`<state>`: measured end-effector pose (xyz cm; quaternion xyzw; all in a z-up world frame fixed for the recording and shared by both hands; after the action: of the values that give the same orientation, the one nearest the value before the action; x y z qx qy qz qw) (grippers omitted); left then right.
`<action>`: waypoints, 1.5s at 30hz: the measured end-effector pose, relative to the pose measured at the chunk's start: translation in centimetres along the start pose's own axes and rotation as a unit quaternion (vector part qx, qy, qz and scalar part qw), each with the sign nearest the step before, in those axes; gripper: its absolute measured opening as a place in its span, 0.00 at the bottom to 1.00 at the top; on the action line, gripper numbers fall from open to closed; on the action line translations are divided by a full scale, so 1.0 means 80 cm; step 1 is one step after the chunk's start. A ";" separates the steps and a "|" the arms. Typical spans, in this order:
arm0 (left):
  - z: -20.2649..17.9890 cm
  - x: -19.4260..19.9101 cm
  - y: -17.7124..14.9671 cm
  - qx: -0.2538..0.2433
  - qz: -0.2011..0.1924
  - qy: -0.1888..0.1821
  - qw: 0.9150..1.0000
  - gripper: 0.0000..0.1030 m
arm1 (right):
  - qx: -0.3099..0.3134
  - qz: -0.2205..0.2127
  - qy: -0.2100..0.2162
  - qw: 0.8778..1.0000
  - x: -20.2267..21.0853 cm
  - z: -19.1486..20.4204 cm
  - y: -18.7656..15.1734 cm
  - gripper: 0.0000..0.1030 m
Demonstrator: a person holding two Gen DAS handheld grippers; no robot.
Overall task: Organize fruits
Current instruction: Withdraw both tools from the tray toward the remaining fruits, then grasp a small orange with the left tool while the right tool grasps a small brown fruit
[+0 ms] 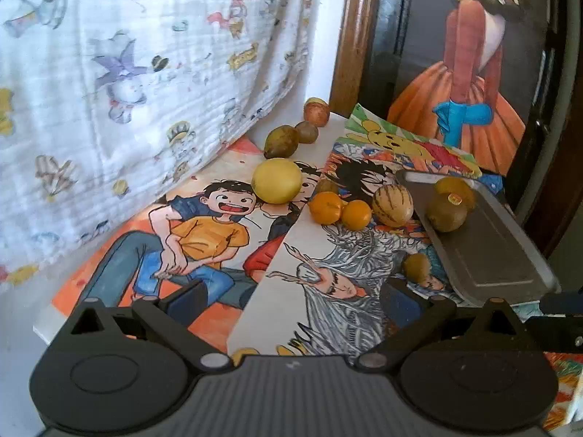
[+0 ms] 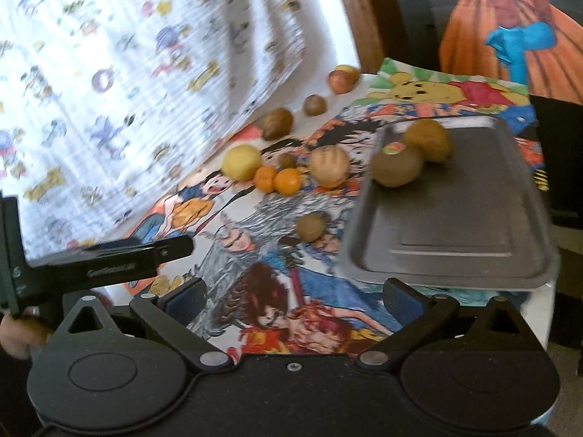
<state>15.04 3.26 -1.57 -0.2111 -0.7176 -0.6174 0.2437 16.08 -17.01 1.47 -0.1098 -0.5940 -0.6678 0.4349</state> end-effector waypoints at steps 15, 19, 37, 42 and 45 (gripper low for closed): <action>-0.018 -0.059 0.036 -0.155 -0.036 -0.051 0.986 0.99 | 0.094 -0.002 -0.029 0.995 -0.070 0.017 0.021 0.99; -0.028 -0.078 0.043 -0.211 -0.042 -0.068 0.974 0.99 | 0.122 -0.013 -0.037 0.992 -0.086 0.019 0.025 0.99; -0.047 -0.136 0.058 -0.332 -0.030 -0.096 0.938 0.83 | 0.166 0.004 -0.036 0.985 -0.139 0.012 0.041 0.71; -0.046 -0.151 0.062 -0.344 -0.015 -0.096 0.934 0.73 | 0.163 0.013 -0.029 0.986 -0.145 0.007 0.040 0.59; -0.049 -0.153 0.063 -0.349 -0.015 -0.099 0.932 0.70 | 0.162 0.017 -0.026 0.986 -0.149 0.005 0.040 0.53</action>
<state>28.15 0.10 -4.61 -0.3324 -0.4803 -0.8084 0.0727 25.35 -11.03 -4.10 -0.0657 -0.7035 -0.5521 0.4426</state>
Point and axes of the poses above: each gripper's, at about its wrist camera, not at the fingertips, and x roughly against the way its jaws point, z to its left, y to its top, the point moved 3 cm from there along -x, roughly the way its jaws point, and after that the axes turned 2 degrees about x, right-handed, at the moved point
